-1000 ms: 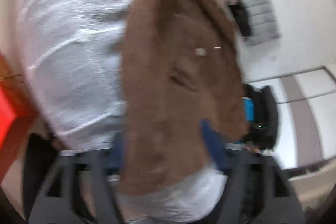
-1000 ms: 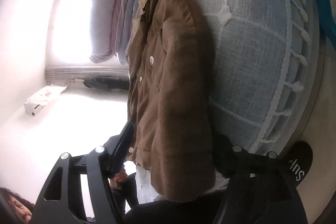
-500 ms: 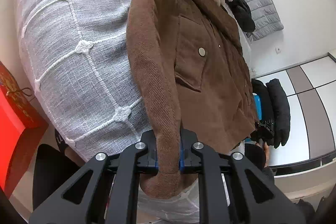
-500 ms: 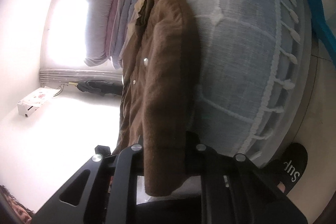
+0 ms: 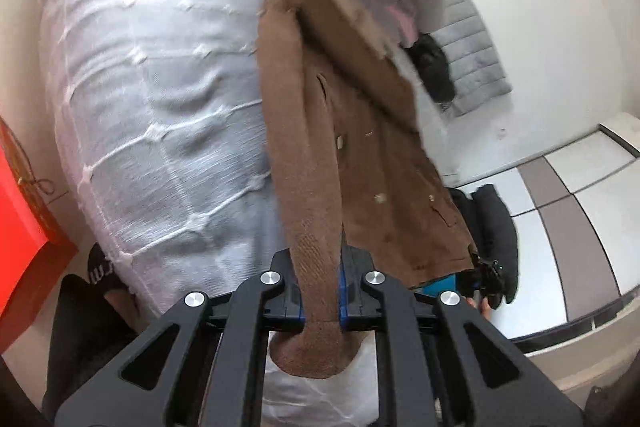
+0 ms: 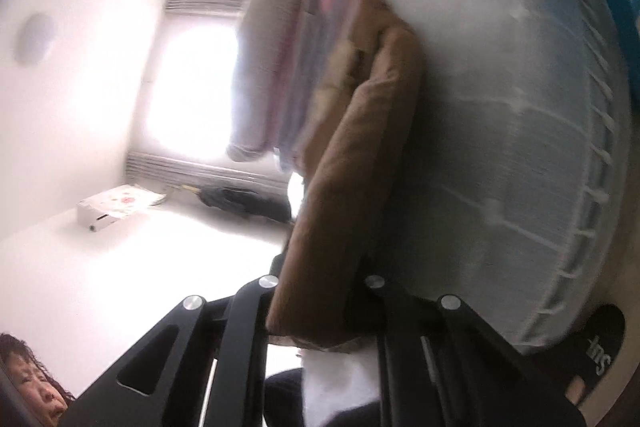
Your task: Fold large clothes
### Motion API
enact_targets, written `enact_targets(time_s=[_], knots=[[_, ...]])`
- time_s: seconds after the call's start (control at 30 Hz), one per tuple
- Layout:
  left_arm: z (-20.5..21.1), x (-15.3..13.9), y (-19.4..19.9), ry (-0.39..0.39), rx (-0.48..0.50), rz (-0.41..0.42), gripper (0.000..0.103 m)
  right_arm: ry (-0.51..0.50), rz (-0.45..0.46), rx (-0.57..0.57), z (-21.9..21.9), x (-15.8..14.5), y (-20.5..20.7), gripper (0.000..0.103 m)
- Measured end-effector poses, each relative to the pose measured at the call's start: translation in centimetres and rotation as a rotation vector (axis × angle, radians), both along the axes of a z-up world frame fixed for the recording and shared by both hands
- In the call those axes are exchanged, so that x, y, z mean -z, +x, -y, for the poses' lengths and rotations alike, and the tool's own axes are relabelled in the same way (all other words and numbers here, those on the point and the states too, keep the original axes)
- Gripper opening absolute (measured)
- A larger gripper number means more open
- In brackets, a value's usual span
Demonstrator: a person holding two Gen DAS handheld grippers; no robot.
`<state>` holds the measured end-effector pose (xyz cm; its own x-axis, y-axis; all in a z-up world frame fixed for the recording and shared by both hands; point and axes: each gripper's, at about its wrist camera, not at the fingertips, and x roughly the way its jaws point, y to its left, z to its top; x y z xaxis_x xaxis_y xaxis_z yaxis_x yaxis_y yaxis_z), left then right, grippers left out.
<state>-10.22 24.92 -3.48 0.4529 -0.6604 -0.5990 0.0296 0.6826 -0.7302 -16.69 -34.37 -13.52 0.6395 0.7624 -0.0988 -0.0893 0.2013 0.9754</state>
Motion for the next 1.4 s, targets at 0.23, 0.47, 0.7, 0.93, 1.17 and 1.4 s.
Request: enact_targets(time_s=[0.23, 0.47, 0.7, 0.93, 1.17, 1.4], knots=[[1.9, -4.2, -2.4, -0.033, 0.048, 0.072, 0.009, 0.033, 0.089, -0.002, -0.8, -4.4, -2.2, 0.012], [0.4, -5.7, -7.8, -0.071, 0.040, 0.083, 0.009, 0.086, 0.099, 0.037, 1.1, -4.7, -7.0, 0.012], [-0.7, -5.5, -15.7, -0.092, 0.058, 0.062, 0.010, 0.118, 0.098, 0.085, 2.2, -3.9, -14.4, 0.012], [-0.5, 0.6, -16.6, -0.050, 0.093, -0.131, 0.018, 0.072, -0.064, 0.036, 3.7, 0.8, -15.7, 0.035], [0.4, 2.7, -15.8, -0.060, 0.101, -0.168, 0.052, 0.091, -0.118, 0.016, 4.2, 1.3, -13.6, 0.067], [0.8, 3.0, -15.7, -0.050, 0.095, -0.164, 0.053, 0.030, -0.123, -0.026, 3.5, 0.7, -13.9, 0.028]])
